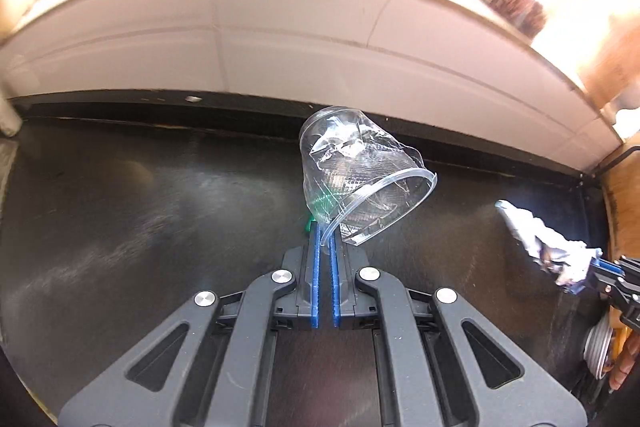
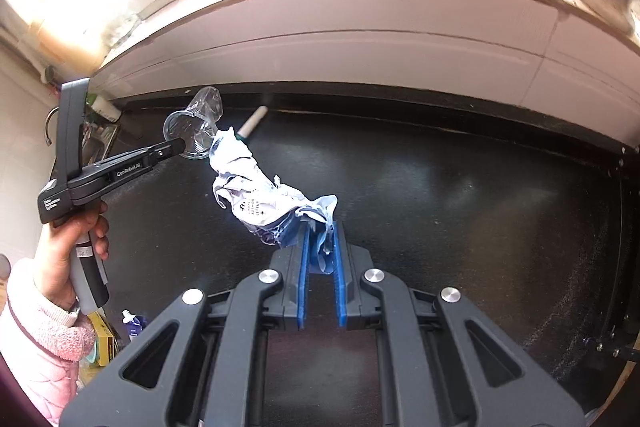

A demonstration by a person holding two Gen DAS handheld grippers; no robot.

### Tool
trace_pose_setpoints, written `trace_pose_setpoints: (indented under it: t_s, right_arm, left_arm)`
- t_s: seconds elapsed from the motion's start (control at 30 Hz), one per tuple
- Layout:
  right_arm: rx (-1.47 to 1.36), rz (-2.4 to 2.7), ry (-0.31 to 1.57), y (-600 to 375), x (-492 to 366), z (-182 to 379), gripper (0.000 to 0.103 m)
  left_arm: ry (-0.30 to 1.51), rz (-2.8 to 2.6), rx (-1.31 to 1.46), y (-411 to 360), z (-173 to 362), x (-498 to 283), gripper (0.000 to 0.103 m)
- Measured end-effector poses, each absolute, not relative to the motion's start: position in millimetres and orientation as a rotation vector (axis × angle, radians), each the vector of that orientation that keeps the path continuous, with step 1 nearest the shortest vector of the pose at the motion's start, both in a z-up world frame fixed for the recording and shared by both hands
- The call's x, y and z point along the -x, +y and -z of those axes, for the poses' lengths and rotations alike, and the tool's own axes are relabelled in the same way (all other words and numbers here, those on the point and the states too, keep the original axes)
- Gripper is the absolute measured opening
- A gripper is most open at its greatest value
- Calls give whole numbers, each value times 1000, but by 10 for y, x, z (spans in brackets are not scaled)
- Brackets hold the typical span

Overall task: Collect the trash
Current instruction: 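Carry the clear cup and crumpled paper over the bin with both tools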

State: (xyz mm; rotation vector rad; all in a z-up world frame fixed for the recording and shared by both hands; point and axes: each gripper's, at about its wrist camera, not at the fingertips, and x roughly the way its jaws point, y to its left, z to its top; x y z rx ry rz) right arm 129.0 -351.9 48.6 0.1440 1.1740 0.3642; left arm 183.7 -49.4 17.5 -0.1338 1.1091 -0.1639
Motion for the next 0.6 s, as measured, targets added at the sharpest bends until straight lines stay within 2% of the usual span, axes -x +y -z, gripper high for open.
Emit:
trace_pose_setpoints:
  t_s: [0.37,0.6]
  right_arm:
    - [-36,-566,1143,-2643,-930,-639,11]
    - [124,-818,1189,-1357,-588,-496,11]
  left_arm:
    - [1065,-57,203,261,-541,-720,3]
    - [1081,-331,339,1207,-448,644,3]
